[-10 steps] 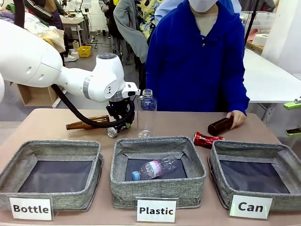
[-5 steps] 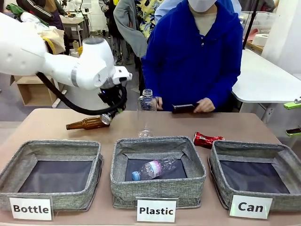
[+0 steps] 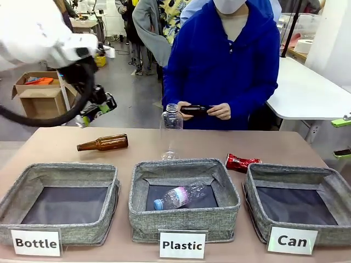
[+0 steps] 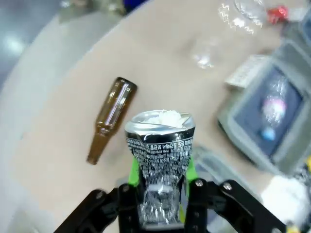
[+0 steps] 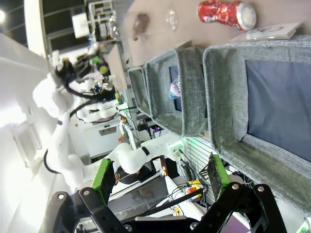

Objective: Sort the can waste into the basket.
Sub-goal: Pick up the can waste from the table and place it in the right Fabric basket.

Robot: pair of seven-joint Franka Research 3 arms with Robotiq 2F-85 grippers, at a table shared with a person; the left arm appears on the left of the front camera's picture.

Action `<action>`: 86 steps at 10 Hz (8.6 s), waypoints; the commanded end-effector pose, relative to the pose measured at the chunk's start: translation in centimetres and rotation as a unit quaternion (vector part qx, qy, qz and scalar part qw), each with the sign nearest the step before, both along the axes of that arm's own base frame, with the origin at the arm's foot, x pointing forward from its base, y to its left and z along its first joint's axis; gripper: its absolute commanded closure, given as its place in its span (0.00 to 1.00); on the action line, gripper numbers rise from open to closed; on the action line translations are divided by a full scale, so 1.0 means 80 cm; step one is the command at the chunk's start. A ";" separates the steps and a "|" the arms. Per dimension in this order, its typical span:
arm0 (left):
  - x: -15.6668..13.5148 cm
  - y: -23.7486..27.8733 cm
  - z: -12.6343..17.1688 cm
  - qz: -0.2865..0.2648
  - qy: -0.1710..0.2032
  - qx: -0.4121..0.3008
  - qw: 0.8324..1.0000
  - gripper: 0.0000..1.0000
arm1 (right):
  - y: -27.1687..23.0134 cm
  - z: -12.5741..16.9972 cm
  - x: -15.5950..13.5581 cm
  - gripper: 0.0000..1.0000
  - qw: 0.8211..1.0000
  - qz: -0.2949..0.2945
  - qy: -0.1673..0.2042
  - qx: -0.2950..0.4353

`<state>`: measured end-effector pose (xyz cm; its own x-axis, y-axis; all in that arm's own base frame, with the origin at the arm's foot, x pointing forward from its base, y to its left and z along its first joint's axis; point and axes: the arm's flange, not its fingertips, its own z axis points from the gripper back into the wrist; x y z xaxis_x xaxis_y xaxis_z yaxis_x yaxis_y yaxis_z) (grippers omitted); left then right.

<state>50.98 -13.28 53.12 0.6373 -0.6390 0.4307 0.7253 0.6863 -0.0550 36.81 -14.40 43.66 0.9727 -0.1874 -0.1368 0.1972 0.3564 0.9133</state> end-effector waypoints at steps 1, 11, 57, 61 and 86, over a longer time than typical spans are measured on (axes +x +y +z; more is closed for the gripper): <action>-0.046 0.097 -0.023 -0.111 0.001 -0.041 0.993 1.00 | 0.002 0.002 0.000 0.00 1.000 -0.002 -0.012 0.010; -0.230 0.488 -0.094 0.072 -0.095 -0.395 0.911 1.00 | 0.002 0.002 0.000 0.00 1.000 -0.002 -0.012 0.010; -0.242 -0.703 -0.012 -0.384 -0.240 0.005 0.892 0.00 | -0.169 0.027 -0.128 0.00 0.992 -0.082 -0.012 -0.099; -0.232 -0.641 -0.028 -0.415 -0.178 0.051 0.891 0.00 | -0.144 0.025 -0.101 0.00 0.989 -0.085 0.007 -0.123; -0.207 0.216 -0.158 0.060 0.191 -0.532 0.823 0.00 | 0.217 -0.010 0.056 0.00 0.981 0.131 0.128 0.070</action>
<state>34.90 3.12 40.32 0.8815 0.0454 0.4701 0.4587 0.1545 -0.8751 41.72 2.71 42.46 0.9198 0.1093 -0.3769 0.3325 0.2931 0.8964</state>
